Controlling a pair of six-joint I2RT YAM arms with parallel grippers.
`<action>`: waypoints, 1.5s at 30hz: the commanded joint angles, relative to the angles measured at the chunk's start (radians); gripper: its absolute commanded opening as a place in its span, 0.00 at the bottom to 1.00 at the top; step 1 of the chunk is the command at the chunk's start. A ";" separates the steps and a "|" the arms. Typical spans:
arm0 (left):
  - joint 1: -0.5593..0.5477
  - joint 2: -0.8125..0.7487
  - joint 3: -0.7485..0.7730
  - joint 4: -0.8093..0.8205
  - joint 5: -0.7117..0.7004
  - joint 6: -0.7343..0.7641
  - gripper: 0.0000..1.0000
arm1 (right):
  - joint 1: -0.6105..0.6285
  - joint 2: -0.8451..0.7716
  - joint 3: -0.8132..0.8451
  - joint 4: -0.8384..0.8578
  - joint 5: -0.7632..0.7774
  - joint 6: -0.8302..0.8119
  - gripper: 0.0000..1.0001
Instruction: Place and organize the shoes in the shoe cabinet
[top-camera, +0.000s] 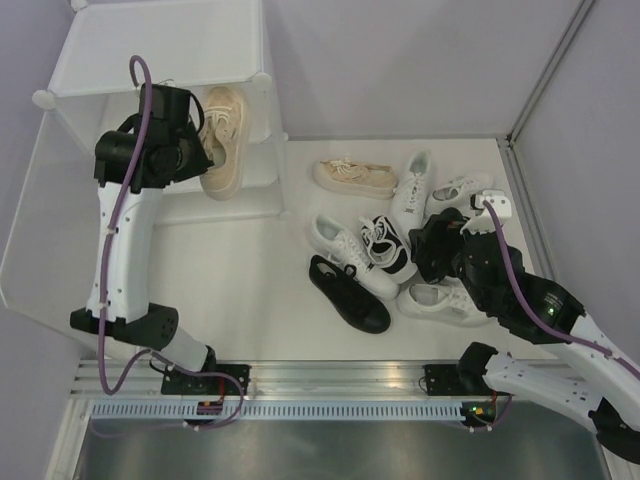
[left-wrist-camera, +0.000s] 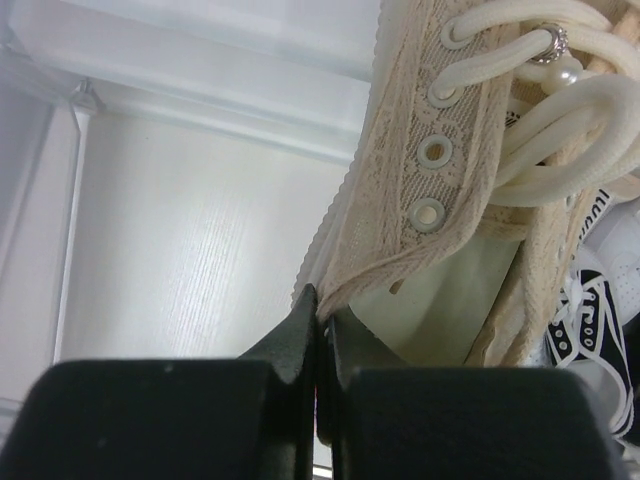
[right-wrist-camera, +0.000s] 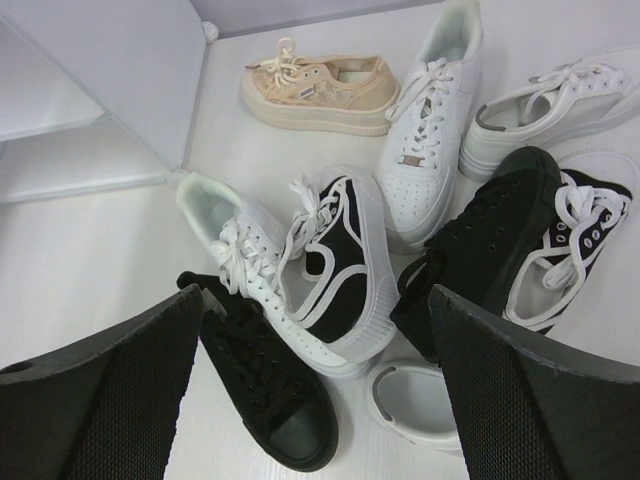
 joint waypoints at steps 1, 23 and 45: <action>0.034 0.071 0.103 0.073 0.080 0.036 0.02 | 0.001 -0.014 -0.007 0.019 0.013 -0.019 0.98; 0.053 0.143 0.082 0.403 0.022 0.035 0.14 | 0.002 -0.022 -0.055 0.018 -0.002 0.007 0.98; 0.053 -0.174 -0.208 0.624 0.170 0.108 1.00 | 0.001 -0.080 -0.107 -0.005 -0.036 0.048 0.98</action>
